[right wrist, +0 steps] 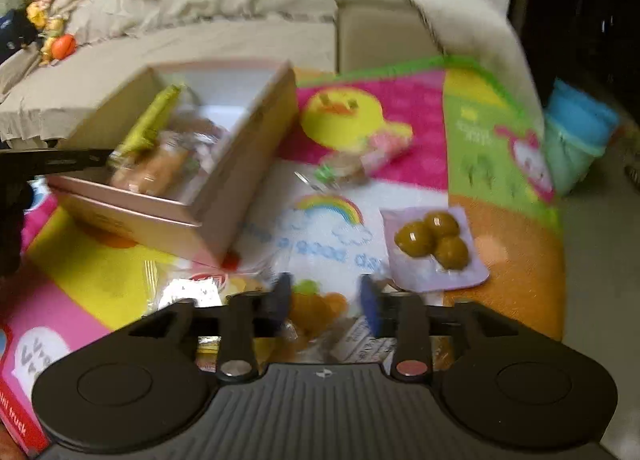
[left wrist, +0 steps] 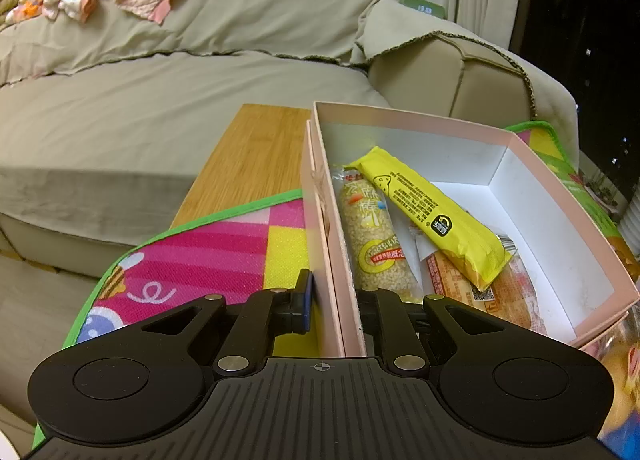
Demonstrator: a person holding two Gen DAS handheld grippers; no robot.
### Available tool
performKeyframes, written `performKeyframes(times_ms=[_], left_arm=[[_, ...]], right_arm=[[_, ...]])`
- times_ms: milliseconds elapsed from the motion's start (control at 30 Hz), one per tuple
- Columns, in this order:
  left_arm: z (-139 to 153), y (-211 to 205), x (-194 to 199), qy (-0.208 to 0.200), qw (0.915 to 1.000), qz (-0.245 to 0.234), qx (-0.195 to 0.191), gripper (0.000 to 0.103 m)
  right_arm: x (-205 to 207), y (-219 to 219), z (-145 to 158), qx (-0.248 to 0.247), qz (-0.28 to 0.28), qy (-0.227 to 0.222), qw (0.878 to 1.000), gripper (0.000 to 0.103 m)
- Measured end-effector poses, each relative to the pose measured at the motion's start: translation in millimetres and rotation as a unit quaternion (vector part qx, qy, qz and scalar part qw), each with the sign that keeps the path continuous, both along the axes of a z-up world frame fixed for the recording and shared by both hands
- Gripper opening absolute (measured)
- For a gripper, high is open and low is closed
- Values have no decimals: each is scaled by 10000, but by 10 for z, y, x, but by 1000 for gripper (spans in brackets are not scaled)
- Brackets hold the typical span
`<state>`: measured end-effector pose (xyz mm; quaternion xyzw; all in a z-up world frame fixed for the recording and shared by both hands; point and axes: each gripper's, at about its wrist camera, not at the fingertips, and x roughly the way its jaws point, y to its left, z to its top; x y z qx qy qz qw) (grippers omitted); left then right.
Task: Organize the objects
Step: 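Move the right tool back over the remaining snacks on the mat, then grasp the round bread bun bag with the right tool and drop it in the box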
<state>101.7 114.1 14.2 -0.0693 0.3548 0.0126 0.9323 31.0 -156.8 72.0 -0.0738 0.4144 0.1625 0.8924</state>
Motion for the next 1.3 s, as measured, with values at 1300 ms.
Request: performKeyframes(times_ms=[1300], left_arm=[[-9,-9,-23,27,10000,-11,59,14]], right_arm=[[-131,281,-184,396,-331,73,9986,62]])
